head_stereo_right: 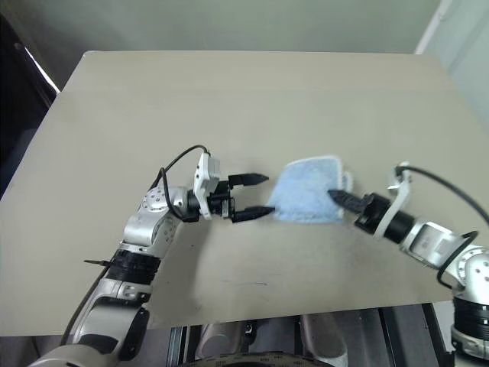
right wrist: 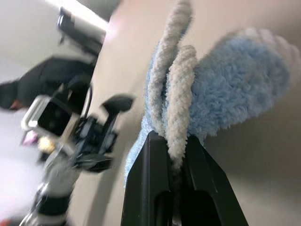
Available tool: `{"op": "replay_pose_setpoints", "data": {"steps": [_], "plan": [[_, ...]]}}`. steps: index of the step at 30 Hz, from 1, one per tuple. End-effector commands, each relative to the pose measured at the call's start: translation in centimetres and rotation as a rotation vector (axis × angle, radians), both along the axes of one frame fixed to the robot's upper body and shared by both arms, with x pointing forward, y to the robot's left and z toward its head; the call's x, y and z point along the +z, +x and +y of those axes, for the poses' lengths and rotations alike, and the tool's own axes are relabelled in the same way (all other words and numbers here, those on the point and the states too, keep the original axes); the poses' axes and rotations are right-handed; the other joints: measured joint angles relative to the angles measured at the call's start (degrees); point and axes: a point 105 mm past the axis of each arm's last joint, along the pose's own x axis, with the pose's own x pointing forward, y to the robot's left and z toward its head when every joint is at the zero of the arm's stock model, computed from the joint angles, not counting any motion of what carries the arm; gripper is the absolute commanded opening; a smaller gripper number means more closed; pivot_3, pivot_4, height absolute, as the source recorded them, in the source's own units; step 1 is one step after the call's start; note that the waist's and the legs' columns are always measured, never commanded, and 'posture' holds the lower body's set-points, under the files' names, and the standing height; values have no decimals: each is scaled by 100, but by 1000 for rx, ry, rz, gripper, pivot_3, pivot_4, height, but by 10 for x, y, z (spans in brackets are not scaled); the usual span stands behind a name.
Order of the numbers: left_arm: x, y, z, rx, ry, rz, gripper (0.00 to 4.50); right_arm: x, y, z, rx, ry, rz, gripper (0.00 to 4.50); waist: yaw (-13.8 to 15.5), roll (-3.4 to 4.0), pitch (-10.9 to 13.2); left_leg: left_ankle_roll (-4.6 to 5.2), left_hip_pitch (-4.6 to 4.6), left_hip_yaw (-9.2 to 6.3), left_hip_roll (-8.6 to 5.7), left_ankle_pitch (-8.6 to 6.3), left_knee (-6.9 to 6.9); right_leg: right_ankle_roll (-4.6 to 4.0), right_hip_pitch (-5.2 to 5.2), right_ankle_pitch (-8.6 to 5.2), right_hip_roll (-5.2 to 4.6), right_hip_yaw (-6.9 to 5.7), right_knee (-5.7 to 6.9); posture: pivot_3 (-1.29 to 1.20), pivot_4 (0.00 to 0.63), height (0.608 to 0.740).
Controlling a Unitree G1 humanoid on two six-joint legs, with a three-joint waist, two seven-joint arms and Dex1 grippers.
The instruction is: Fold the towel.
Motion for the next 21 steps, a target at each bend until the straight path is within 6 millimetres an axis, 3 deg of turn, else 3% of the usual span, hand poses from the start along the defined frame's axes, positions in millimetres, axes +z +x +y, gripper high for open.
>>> {"op": "replay_pose_setpoints", "data": {"steps": [1,8,11,15,21], "plan": [[23,4,-2,12,-103,14,4500,24,11,-31,-161,-13,-96,14,-1,0,0,2,1,2,0,-1,-1,1,0,0,0,0,-1,0,150,703],[29,-1,-12,-7,-61,-7,4500,31,44,-126,-690,-21,-137,14,-8,5,2,11,2,6,0,-10,-2,47,-2,33,-2,4,-2,0,150,703],[34,-6,-19,-20,-57,-18,4500,29,47,-150,-828,45,-133,14,-8,8,4,12,5,5,1,-10,-3,30,-2,46,-3,4,-2,0,150,703],[42,-7,-24,-12,-70,-24,4500,-3,46,-168,-953,85,-21,14,6,11,4,13,7,5,1,-10,-4,33,0,46,-3,3,-2,0,150,703],[42,-7,-24,0,-61,-23,4500,-46,33,-170,-1036,93,124,14,1,30,10,14,13,6,1,-10,-6,35,1,47,-4,4,-1,0,150,703]]}}
